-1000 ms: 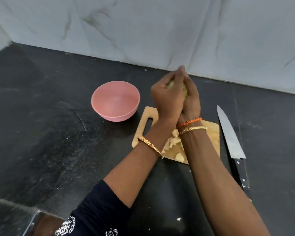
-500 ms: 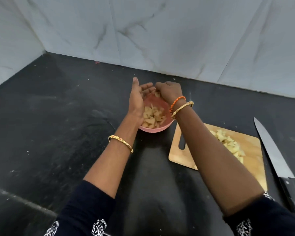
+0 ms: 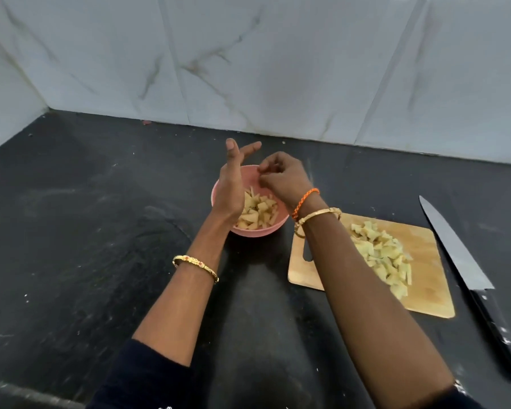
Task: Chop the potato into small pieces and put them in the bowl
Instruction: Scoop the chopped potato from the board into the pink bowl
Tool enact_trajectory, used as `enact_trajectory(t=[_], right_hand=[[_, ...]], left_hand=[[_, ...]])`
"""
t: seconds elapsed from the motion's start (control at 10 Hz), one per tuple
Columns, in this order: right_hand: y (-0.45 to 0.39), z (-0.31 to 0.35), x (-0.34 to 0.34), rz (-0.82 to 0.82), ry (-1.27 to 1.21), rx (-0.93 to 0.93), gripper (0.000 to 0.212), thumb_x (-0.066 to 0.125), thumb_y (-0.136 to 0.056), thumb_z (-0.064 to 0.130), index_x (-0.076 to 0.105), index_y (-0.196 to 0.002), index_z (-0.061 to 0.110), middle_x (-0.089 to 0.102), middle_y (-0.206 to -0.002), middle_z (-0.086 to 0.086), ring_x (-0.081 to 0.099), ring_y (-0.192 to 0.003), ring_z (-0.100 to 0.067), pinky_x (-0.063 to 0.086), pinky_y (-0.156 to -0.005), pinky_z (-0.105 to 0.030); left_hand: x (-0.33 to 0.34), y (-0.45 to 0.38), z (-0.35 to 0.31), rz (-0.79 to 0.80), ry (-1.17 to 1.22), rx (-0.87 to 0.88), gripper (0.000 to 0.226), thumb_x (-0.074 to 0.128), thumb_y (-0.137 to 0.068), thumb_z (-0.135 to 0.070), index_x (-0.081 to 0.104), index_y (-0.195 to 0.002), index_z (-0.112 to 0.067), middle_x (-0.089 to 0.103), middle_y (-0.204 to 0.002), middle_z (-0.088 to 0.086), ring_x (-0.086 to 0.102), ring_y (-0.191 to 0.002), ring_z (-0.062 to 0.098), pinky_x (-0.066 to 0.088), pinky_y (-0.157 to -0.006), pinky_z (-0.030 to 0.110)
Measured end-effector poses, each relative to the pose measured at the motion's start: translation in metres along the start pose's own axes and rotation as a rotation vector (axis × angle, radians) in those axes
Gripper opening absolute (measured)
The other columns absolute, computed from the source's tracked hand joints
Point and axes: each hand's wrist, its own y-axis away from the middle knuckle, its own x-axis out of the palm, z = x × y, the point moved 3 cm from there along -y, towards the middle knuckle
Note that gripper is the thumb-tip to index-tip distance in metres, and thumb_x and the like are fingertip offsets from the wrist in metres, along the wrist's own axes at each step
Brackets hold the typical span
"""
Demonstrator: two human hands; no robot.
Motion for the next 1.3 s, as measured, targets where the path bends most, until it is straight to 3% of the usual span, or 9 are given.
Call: enact_trajectory(t=[0.1,0.2,0.3,0.4,0.6,0.8,1.0,1.2,1.3], right_hand=[[0.036,0.010,-0.024,-0.145,0.022,-0.075,0.006,0.062,-0.083,0.008,0.061,-0.088,0.012,0.062,-0.074,-0.001,0.057,-0.066,-0.013,0.047,-0.064,-0.026],[0.081,0.007,-0.081,-0.415,0.095,-0.284,0.003,0.062,-0.083,0.015,0.063,-0.082,0.017,0.063,-0.077,0.006,0.059,-0.076,-0.009,0.048,-0.073,-0.025],[0.139,-0.018,-0.129,-0.449,0.346,-0.330,0.009,0.067,-0.082,0.021,0.062,-0.087,0.016,0.064,-0.091,0.002,0.059,-0.090,-0.011,0.045,-0.081,-0.021],[0.178,-0.058,-0.162,-0.365,0.551,-0.171,0.009,0.071,-0.082,0.024,0.065,-0.086,0.019,0.059,-0.094,0.002,0.056,-0.088,-0.013,0.046,-0.077,-0.024],[0.214,-0.090,-0.169,-0.187,0.640,-0.009,0.023,0.078,-0.074,0.032,0.068,-0.090,0.019,0.057,-0.096,0.000,0.054,-0.085,-0.012,0.043,-0.076,-0.022],[0.200,-0.105,-0.169,-0.334,0.663,-0.079,0.016,0.074,-0.079,0.009,0.073,-0.094,0.005,0.054,-0.084,0.000,0.055,-0.077,-0.016,0.037,-0.071,-0.014],[0.178,-0.106,-0.171,-0.397,0.725,-0.150,0.016,0.075,-0.079,0.017,0.072,-0.093,0.010,0.053,-0.084,0.000,0.048,-0.092,-0.026,0.037,-0.078,-0.027],[0.166,-0.106,-0.184,-0.442,0.781,-0.146,0.090,0.080,-0.064,0.049,0.041,-0.134,0.009,0.033,-0.140,-0.015,0.028,-0.131,-0.030,0.024,-0.111,-0.040],[0.157,-0.113,-0.191,-0.293,0.893,-0.090,0.111,0.068,-0.067,0.062,0.016,-0.148,0.006,0.013,-0.155,-0.018,0.010,-0.145,-0.028,0.011,-0.118,-0.038]], left_hand=[[0.015,0.011,-0.008,-0.047,-0.151,0.168,0.080,0.024,-0.076,-0.083,0.058,-0.119,-0.024,0.057,-0.126,0.000,0.056,-0.114,0.010,0.044,-0.101,0.027],[0.046,0.034,-0.021,-0.032,-0.176,0.334,0.050,0.030,-0.088,-0.064,0.056,-0.111,-0.029,0.057,-0.118,-0.010,0.050,-0.109,-0.008,0.033,-0.090,0.003],[0.084,0.052,-0.011,0.106,-0.190,0.323,0.042,0.028,-0.096,-0.041,0.059,-0.114,-0.019,0.059,-0.113,-0.008,0.055,-0.102,0.004,0.034,-0.087,0.005],[0.114,0.065,0.016,0.257,-0.204,0.228,0.046,0.029,-0.097,-0.039,0.060,-0.117,-0.013,0.059,-0.124,-0.002,0.049,-0.117,0.002,0.030,-0.096,0.004],[0.129,0.081,0.046,0.294,-0.273,0.124,0.043,0.029,-0.101,-0.040,0.061,-0.119,-0.017,0.056,-0.125,-0.007,0.045,-0.112,-0.011,0.030,-0.090,0.000],[0.127,0.077,0.066,0.242,-0.473,0.207,0.050,0.026,-0.094,-0.055,0.059,-0.107,-0.020,0.059,-0.113,-0.004,0.051,-0.111,0.007,0.039,-0.102,0.033],[0.134,0.080,0.084,0.320,-0.704,0.204,0.058,0.024,-0.096,-0.054,0.042,-0.136,-0.016,0.043,-0.143,0.003,0.031,-0.137,0.017,0.020,-0.116,0.037],[0.143,0.092,0.096,0.193,-0.934,0.258,0.073,0.011,-0.091,-0.062,0.033,-0.141,-0.014,0.033,-0.150,0.007,0.023,-0.141,0.021,0.019,-0.116,0.042],[0.156,0.092,0.097,0.190,-0.990,0.252,0.074,0.011,-0.091,-0.060,0.030,-0.143,-0.012,0.027,-0.152,0.011,0.018,-0.143,0.024,0.017,-0.117,0.041]])
